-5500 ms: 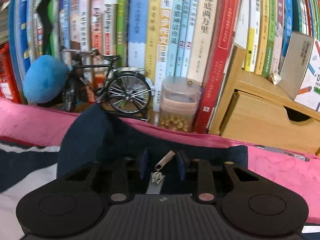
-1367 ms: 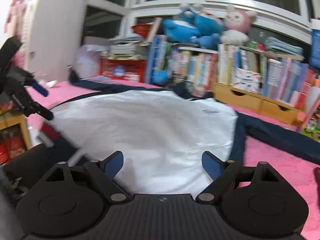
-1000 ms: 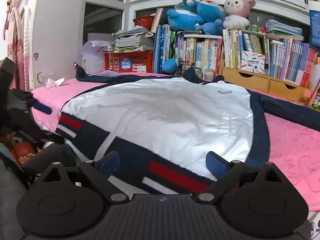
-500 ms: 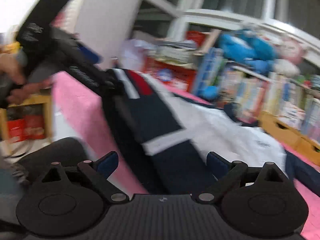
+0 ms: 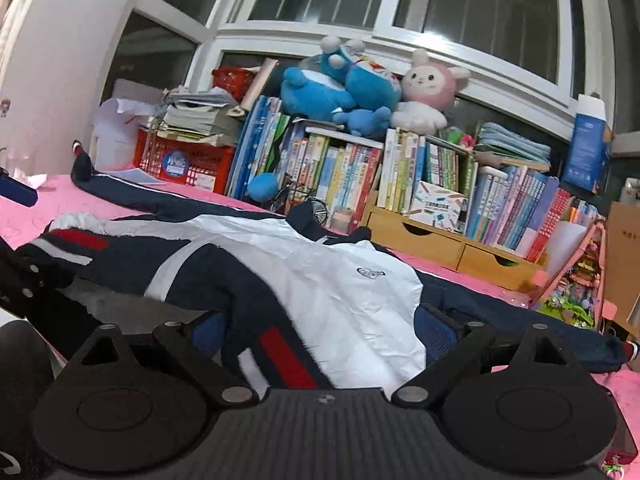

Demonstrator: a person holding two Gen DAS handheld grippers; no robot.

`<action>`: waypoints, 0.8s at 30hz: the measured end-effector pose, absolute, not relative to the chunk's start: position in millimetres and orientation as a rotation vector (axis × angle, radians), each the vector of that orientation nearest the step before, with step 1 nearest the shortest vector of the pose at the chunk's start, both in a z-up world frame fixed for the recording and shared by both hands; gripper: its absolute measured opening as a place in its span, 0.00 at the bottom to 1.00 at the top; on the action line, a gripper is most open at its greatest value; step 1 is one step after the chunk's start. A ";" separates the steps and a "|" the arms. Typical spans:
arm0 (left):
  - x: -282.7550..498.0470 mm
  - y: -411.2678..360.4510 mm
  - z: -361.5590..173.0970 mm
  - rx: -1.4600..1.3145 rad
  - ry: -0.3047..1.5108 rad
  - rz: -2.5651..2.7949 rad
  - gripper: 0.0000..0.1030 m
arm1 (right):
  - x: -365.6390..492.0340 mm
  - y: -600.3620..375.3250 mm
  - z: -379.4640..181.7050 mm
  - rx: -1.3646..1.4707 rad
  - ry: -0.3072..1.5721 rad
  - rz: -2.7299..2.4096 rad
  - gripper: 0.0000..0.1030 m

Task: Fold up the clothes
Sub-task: 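Grasp the hem with both grippers and fold it up toward the collar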

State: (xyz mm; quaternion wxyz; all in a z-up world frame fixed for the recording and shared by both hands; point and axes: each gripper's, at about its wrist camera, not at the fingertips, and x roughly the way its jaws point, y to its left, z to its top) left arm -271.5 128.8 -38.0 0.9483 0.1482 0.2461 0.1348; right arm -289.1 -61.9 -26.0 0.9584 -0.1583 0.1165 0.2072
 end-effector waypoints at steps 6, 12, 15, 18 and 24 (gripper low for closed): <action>-275.6 166.3 -14.7 0.160 0.453 0.391 1.00 | -302.6 -66.5 -70.8 -0.469 0.399 0.445 0.95; -284.1 187.9 -4.9 0.122 0.469 0.405 1.00 | -302.1 -113.8 -75.3 -0.357 0.418 0.213 0.94; -291.9 183.3 -14.8 0.153 0.521 0.357 1.00 | -302.0 -154.2 -65.0 -0.215 0.402 0.126 0.95; -301.4 171.5 -24.9 0.217 0.544 0.346 1.00 | -307.6 -162.7 -60.1 -0.250 0.371 0.093 0.95; -308.4 190.4 -41.9 0.152 0.635 0.319 1.00 | -312.6 -170.2 -70.2 -0.340 0.398 0.120 0.99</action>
